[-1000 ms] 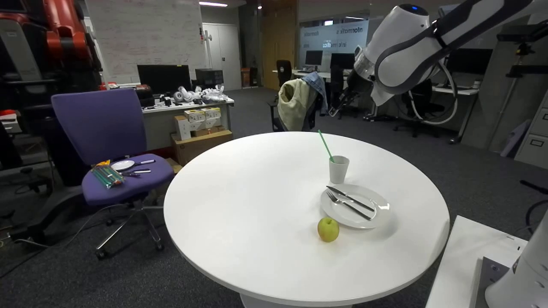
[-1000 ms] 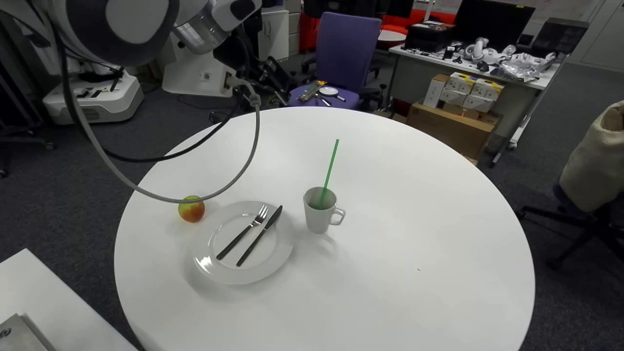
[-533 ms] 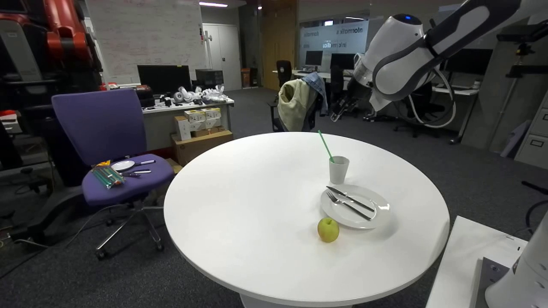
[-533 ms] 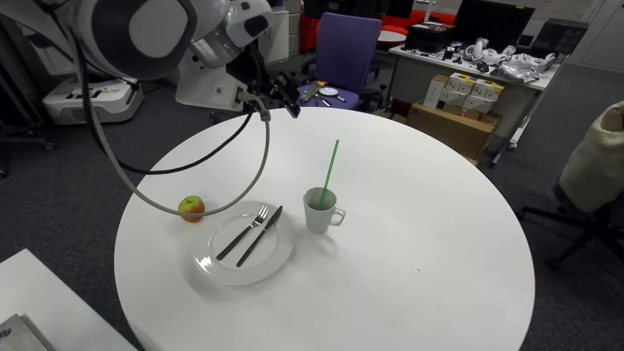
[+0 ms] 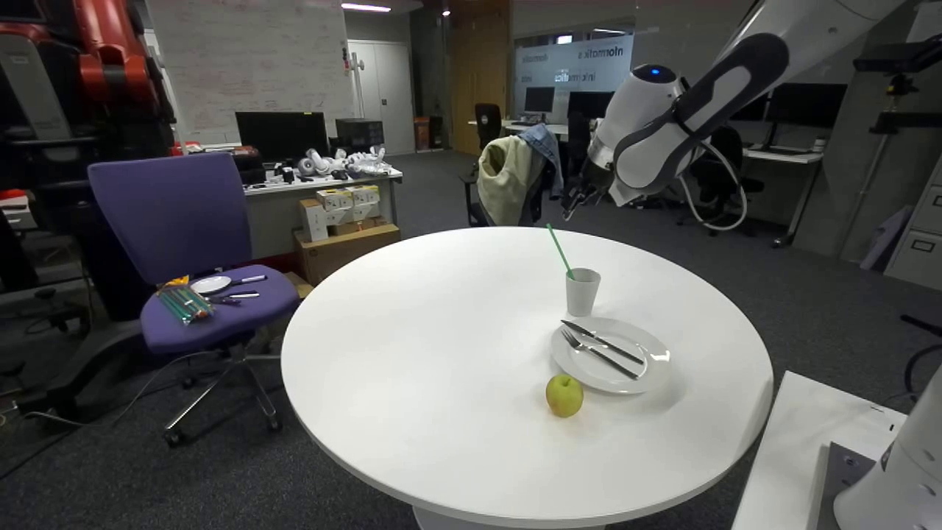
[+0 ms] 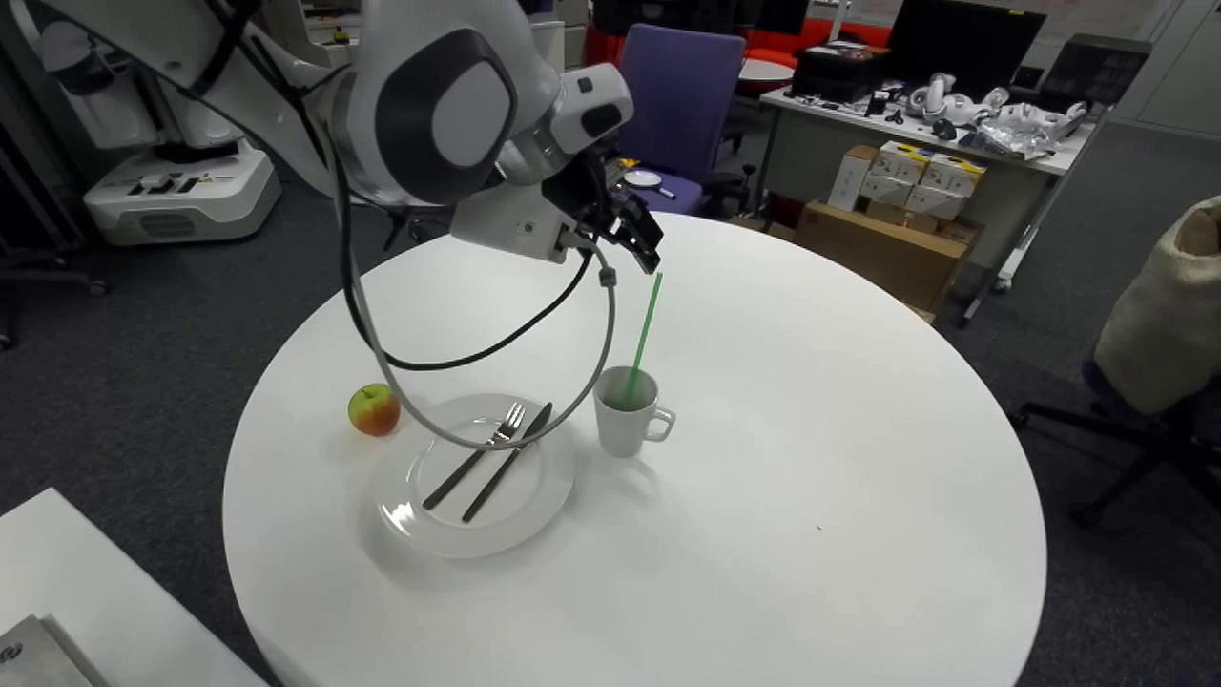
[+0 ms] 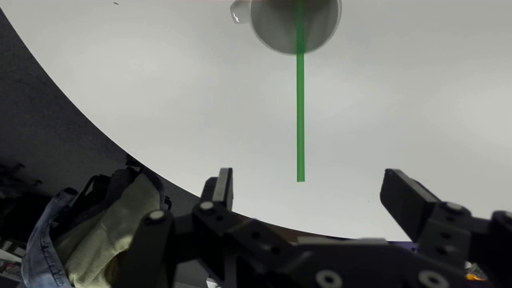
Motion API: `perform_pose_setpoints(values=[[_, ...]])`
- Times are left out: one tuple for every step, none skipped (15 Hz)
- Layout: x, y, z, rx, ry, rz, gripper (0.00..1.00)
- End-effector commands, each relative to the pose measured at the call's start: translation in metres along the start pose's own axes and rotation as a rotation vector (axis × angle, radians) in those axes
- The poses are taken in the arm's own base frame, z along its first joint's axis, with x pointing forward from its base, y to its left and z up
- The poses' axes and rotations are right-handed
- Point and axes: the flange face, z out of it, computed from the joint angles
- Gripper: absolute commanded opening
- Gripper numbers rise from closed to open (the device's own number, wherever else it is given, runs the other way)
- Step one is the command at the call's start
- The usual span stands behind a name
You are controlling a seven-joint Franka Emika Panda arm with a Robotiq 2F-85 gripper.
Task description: Remove the straw from the cup
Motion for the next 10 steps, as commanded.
perform_pose_setpoints(values=[[0.018, -0.009, 0.022, 0.018, 0.042, 0.018, 1.0], [0.019, -0.013, 0.027, 0.026, 0.045, 0.015, 1.0], [0.02, -0.016, 0.032, 0.032, 0.048, 0.016, 1.0], [0.02, -0.019, 0.038, 0.039, 0.046, 0.019, 1.0], [0.021, -0.02, 0.042, 0.044, 0.046, 0.023, 1.0], [0.022, -0.021, 0.047, 0.047, 0.047, 0.026, 1.0], [0.024, -0.021, 0.052, 0.044, 0.05, 0.025, 1.0], [0.026, -0.019, 0.057, 0.038, 0.055, 0.02, 1.0], [0.029, -0.017, 0.061, 0.032, 0.061, 0.019, 1.0], [0.031, -0.014, 0.066, 0.025, 0.064, 0.019, 1.0]])
